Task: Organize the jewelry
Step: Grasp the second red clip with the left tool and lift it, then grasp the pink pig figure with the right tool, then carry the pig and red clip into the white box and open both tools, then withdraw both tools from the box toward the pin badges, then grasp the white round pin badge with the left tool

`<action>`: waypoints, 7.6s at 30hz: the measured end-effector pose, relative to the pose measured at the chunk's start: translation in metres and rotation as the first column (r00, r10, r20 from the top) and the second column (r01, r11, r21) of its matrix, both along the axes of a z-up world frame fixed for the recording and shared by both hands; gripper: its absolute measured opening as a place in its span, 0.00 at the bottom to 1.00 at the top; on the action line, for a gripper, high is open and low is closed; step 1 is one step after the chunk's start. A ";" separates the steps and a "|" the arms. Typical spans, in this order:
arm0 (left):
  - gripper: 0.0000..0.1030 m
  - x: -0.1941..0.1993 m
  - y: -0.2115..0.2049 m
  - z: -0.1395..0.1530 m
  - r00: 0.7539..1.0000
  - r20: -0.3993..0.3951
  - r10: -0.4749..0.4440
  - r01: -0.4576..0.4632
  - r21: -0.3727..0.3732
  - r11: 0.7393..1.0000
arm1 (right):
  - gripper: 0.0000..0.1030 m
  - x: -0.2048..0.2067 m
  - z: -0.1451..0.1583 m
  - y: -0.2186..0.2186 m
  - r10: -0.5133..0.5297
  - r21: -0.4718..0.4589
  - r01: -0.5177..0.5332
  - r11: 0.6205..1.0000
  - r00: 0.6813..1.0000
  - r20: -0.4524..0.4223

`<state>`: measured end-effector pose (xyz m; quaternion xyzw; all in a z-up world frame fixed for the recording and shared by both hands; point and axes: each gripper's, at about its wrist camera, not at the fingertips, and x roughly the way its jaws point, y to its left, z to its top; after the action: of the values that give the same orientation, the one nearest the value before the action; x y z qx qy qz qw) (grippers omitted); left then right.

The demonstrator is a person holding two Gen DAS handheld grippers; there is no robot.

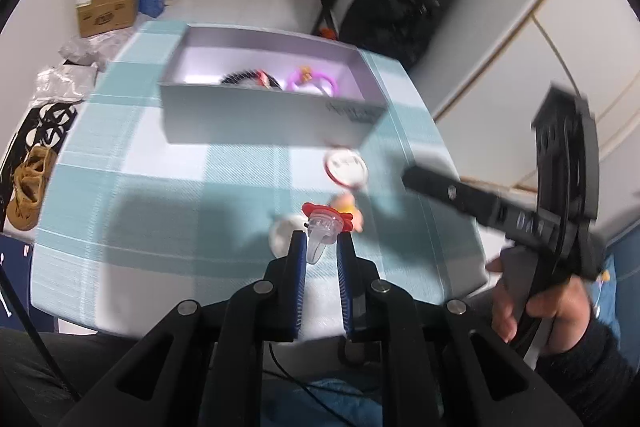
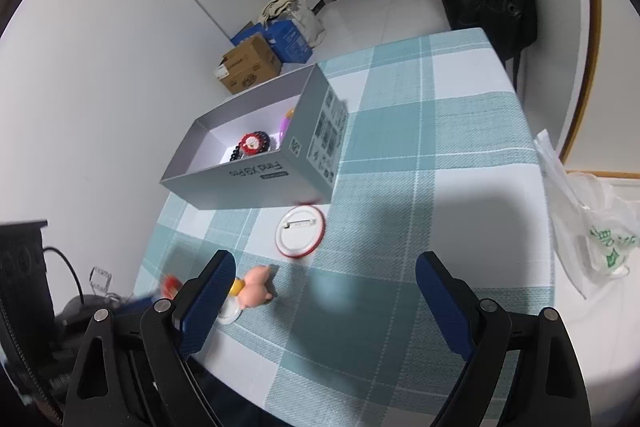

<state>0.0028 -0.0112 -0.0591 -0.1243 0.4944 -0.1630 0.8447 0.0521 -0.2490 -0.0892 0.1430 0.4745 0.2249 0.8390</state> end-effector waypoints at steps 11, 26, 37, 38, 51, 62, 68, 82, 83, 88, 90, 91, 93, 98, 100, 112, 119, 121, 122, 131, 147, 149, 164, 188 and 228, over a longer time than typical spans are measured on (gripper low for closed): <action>0.10 0.018 0.015 0.012 0.995 0.070 0.073 -0.066 -0.094 0.993 | 0.88 -0.006 -0.005 0.029 0.134 0.036 -0.133 0.990 0.991 -0.007; 0.10 0.021 0.041 0.017 0.991 0.073 0.111 -0.099 -0.149 0.984 | 0.54 -0.009 -0.014 0.071 0.222 -0.049 -0.222 0.974 0.975 0.004; 0.10 0.022 0.049 0.019 0.991 0.072 0.116 -0.101 -0.188 0.977 | 0.27 -0.009 -0.016 0.065 0.203 -0.082 -0.201 0.976 0.979 0.007; 0.10 0.022 0.049 0.019 0.991 0.072 0.115 -0.100 -0.189 0.977 | 0.27 -0.009 -0.016 0.065 0.205 -0.087 -0.203 0.975 0.979 0.010; 0.10 0.025 0.050 0.020 0.990 0.068 0.120 -0.105 -0.186 0.977 | 0.27 -0.005 -0.008 0.065 0.189 -0.044 -0.187 0.981 0.981 0.034; 0.10 0.039 0.045 0.021 0.992 0.077 0.102 -0.090 -0.152 0.984 | 0.27 0.003 0.023 0.074 0.199 0.064 -0.209 0.976 0.970 0.138; 0.06 0.050 0.045 0.025 0.993 0.090 0.080 -0.067 -0.134 0.989 | 0.27 0.016 0.030 0.071 0.175 0.107 -0.192 0.975 0.973 0.152; 0.32 0.041 0.071 -0.026 0.976 -0.189 0.113 -0.103 0.062 0.993 | 0.27 0.041 0.037 0.078 0.184 0.188 -0.214 0.959 0.969 0.164; 0.32 0.040 0.068 -0.029 0.975 -0.197 0.105 -0.093 0.068 0.993 | 0.27 0.041 0.039 0.078 0.186 0.192 -0.217 0.957 0.968 0.168; 0.33 0.039 0.054 -0.043 0.966 -0.240 0.095 -0.063 0.139 0.988 | 0.27 0.039 0.044 0.078 0.189 0.203 -0.226 0.953 0.964 0.185; 0.33 0.038 0.051 -0.041 0.971 -0.214 0.103 -0.066 0.175 0.982 | 0.27 0.039 0.044 0.077 0.187 0.205 -0.224 0.953 0.965 0.185; 0.33 0.038 0.054 -0.039 0.972 -0.212 0.101 -0.062 0.183 0.981 | 0.27 0.038 0.044 0.076 0.185 0.203 -0.222 0.953 0.965 0.186; 0.33 0.037 0.056 -0.038 0.975 -0.192 0.113 -0.076 0.190 0.979 | 0.27 0.038 0.044 0.074 0.182 0.204 -0.219 0.954 0.966 0.186; 0.21 0.039 0.050 -0.038 0.982 -0.157 0.109 -0.066 0.253 0.965 | 0.27 0.037 0.044 0.073 0.176 0.205 -0.212 0.955 0.968 0.181; 0.21 0.037 0.045 -0.037 0.985 -0.147 0.092 -0.049 0.277 0.960 | 0.27 0.036 0.045 0.073 0.179 0.201 -0.215 0.956 0.967 0.184; 0.12 0.045 0.047 -0.005 0.996 -0.059 0.068 -0.062 0.101 0.993 | 0.27 0.043 0.048 0.071 0.174 0.216 -0.215 0.952 0.966 0.193; 0.12 0.065 0.039 0.017 0.998 0.022 0.050 -0.051 0.038 0.998 | 0.27 0.052 0.047 0.069 0.165 0.229 -0.206 0.951 0.968 0.187; 0.12 0.073 0.034 0.021 0.998 0.037 0.049 -0.051 0.043 0.998 | 0.27 0.055 0.047 0.068 0.159 0.234 -0.201 0.951 0.970 0.186; 0.12 0.078 0.034 0.021 0.998 0.041 0.052 -0.054 0.045 0.998 | 0.27 0.056 0.047 0.067 0.155 0.240 -0.198 0.951 0.971 0.183; 0.12 0.111 0.023 0.019 0.998 0.059 0.029 -0.030 0.025 0.999 | 0.27 0.075 0.045 0.061 0.110 0.252 -0.150 0.956 0.980 0.167; 0.12 0.150 0.021 0.001 0.998 0.043 0.043 -0.042 -0.025 0.999 | 0.27 0.109 0.027 0.049 0.047 0.262 -0.069 0.963 0.995 0.087; 0.12 0.153 0.023 -0.002 0.999 0.020 0.048 -0.047 -0.038 0.998 | 0.27 0.111 0.024 0.050 0.045 0.244 -0.065 0.968 0.995 0.084; 0.46 0.149 0.025 0.000 0.999 -0.001 0.041 -0.041 -0.075 0.996 | 0.61 0.106 0.033 0.039 0.016 0.266 -0.047 0.963 0.993 0.119; 0.66 0.067 0.018 0.030 0.967 0.216 0.132 -0.164 0.134 0.977 | 0.80 0.059 0.046 0.024 -0.019 0.184 -0.018 0.983 0.979 0.202; 0.61 0.010 -0.040 -0.042 0.995 0.025 -0.094 0.079 0.355 0.932 | 0.93 0.006 0.020 0.000 -0.026 -0.025 0.028 0.999 0.996 0.090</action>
<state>0.0131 -0.0509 -0.1008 0.0547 0.5032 -0.1110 0.8553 0.0580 -0.2486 -0.0695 0.1280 0.4371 0.2133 0.8643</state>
